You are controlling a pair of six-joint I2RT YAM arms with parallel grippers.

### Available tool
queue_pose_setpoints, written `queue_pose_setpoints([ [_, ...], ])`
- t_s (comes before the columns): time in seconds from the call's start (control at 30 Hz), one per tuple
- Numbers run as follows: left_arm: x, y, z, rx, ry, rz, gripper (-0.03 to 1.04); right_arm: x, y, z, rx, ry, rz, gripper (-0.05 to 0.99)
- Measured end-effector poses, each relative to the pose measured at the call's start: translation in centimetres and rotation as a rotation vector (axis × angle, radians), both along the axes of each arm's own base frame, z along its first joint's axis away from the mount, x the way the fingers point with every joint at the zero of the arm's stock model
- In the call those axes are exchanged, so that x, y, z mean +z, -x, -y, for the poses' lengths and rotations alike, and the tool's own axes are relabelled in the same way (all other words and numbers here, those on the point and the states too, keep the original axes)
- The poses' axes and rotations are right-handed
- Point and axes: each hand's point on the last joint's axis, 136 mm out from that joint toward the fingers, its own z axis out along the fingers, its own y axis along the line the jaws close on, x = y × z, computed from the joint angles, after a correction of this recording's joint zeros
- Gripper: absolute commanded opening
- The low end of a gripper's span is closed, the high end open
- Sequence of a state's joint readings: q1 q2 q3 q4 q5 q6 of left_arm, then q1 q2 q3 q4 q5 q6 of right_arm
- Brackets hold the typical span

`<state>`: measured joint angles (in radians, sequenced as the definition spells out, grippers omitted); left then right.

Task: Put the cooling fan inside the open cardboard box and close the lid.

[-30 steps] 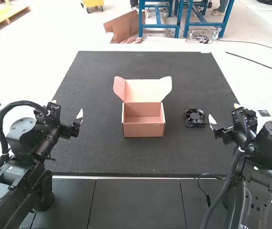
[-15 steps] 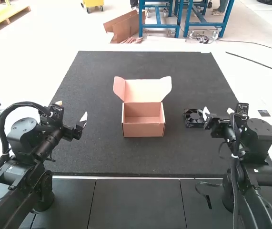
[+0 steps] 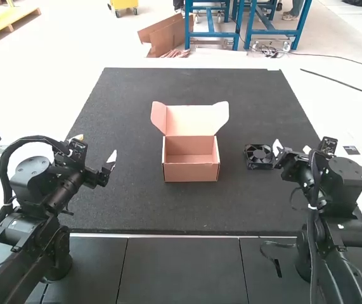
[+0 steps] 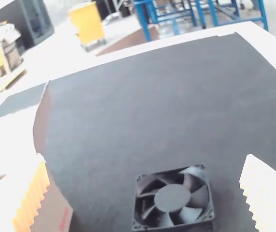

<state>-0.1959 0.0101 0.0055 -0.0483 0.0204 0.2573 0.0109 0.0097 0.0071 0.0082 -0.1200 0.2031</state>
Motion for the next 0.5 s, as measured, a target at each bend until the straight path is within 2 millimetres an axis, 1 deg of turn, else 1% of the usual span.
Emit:
queue_pose_setpoints([
  [0.07,0.2,0.0,-0.1,0.004,0.002,0.010,0.95,0.1,0.0,0.1,-0.005,-0.003,0.003,0.91],
  [0.13,1.2,-0.1,-0.3,0.014,0.010,0.050,0.96,0.6,-0.1,0.1,-0.008,-0.010,0.026,0.91],
  [0.2,3.1,-0.1,-0.7,0.036,0.025,0.123,0.96,2.0,-0.1,0.2,-0.013,-0.020,0.080,0.91],
  [0.23,4.4,0.0,-1.0,0.050,0.036,0.175,0.96,2.4,-0.1,0.2,-0.014,-0.023,0.098,0.91],
  [0.3,6.1,0.2,-1.4,0.071,0.052,0.245,0.96,3.1,-0.1,0.3,-0.018,-0.030,0.125,0.91],
  [0.4,6.7,0.3,-1.8,0.097,0.060,0.269,0.96,4.5,0.0,0.4,-0.021,-0.035,0.183,0.91],
  [0.5,6.9,0.3,-2.1,0.114,0.062,0.272,0.96,4.7,0.0,0.4,-0.020,-0.036,0.191,0.91],
])
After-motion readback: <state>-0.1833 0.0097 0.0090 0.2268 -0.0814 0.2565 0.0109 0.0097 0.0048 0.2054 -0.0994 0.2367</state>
